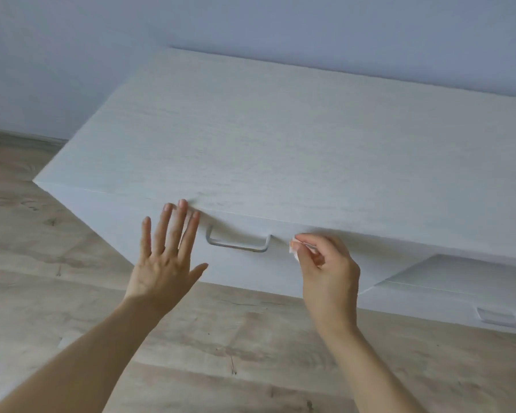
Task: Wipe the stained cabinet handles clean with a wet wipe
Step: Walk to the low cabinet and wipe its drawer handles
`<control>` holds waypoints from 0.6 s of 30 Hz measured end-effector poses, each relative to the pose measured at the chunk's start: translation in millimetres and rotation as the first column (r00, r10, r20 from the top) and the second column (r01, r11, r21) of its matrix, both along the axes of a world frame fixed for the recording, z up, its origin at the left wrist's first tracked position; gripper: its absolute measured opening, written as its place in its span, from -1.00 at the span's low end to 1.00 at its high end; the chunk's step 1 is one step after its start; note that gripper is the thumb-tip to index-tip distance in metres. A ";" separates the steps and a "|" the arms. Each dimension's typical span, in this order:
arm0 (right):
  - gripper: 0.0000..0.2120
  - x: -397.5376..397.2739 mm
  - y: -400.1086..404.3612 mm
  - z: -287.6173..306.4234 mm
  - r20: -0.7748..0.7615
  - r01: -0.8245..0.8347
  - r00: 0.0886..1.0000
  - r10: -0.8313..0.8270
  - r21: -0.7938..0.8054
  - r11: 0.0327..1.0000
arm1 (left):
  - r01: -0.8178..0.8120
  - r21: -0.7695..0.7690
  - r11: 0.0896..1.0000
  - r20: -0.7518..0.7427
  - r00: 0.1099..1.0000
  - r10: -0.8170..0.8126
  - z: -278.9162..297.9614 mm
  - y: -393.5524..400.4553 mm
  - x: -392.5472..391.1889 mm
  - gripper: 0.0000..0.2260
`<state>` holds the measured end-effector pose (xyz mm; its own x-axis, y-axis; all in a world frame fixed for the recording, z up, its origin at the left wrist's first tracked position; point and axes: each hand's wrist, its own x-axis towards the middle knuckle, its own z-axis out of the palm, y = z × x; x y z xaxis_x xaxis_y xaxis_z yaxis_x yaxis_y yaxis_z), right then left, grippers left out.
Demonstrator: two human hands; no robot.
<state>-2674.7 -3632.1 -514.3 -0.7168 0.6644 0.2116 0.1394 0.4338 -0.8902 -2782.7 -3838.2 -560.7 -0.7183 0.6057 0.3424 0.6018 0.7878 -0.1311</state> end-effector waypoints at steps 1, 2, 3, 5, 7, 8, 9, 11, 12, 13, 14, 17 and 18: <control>-0.87 -2.7 -1.0 -13.6 -0.070 0.010 0.997 -0.008 0.030 0.999 | 0.006 0.062 0.998 -0.053 0.999 -0.003 -18.9 3.8 -7.6 -0.08; -0.88 -6.1 -2.2 -26.2 -0.137 0.016 0.991 -0.004 0.082 0.997 | 0.020 0.118 0.993 -0.106 0.994 -0.007 -36.4 9.4 -15.5 -0.11; -0.89 -9.0 -4.0 -38.2 -0.193 0.020 0.981 0.008 0.141 0.990 | 0.039 0.161 0.986 -0.156 0.988 -0.014 -52.1 15.5 -22.4 -0.13; -0.91 -14.4 -7.6 -59.6 -0.292 0.028 0.955 0.044 0.238 0.971 | 0.083 0.233 0.969 -0.239 0.971 -0.026 -78.6 25.1 -34.4 -0.14; -0.90 -20.0 -10.2 -77.8 -0.379 0.053 0.923 0.062 0.285 0.957 | 0.112 0.307 0.945 -0.278 0.960 -0.023 -97.0 31.8 -43.8 -0.14; -0.90 -23.1 -11.6 -85.3 -0.418 0.066 0.906 0.066 0.292 0.954 | 0.126 0.342 0.931 -0.292 0.956 -0.022 -102.5 34.7 -48.2 -0.14; -0.89 -26.4 -13.2 -91.6 -0.458 0.080 0.887 0.063 0.287 0.955 | 0.144 0.372 0.917 -0.307 0.951 -0.025 -106.3 37.4 -52.7 -0.15; -0.88 -33.8 -15.2 -100.3 -0.527 0.094 0.848 0.058 0.256 0.962 | 0.176 0.420 0.890 -0.343 0.939 -0.024 -110.1 41.8 -60.4 -0.15; -0.87 -37.2 -16.3 -103.0 -0.553 0.105 0.832 0.051 0.247 0.963 | 0.199 0.443 0.874 -0.364 0.931 -0.027 -111.5 43.4 -64.2 -0.14; -0.87 -40.5 -17.5 -104.7 -0.572 0.112 0.819 0.046 0.238 0.965 | 0.220 0.466 0.857 -0.385 0.923 -0.027 -113.0 44.6 -67.5 -0.13; -0.85 -42.9 -19.2 -105.7 -0.589 0.111 0.807 0.040 0.218 0.970 | 0.236 0.487 0.841 -0.404 0.914 -0.023 -114.4 45.3 -70.1 -0.12; -0.84 -44.9 -28.8 -105.9 -0.630 0.089 0.776 0.011 0.126 0.988 | 0.268 0.527 0.807 -0.461 0.887 0.007 -117.8 45.8 -75.1 -0.12; -0.86 -44.1 -32.4 -106.2 -0.630 0.082 0.777 0.002 0.105 0.991 | 0.270 0.529 0.805 -0.473 0.881 0.015 -118.0 45.4 -75.5 -0.12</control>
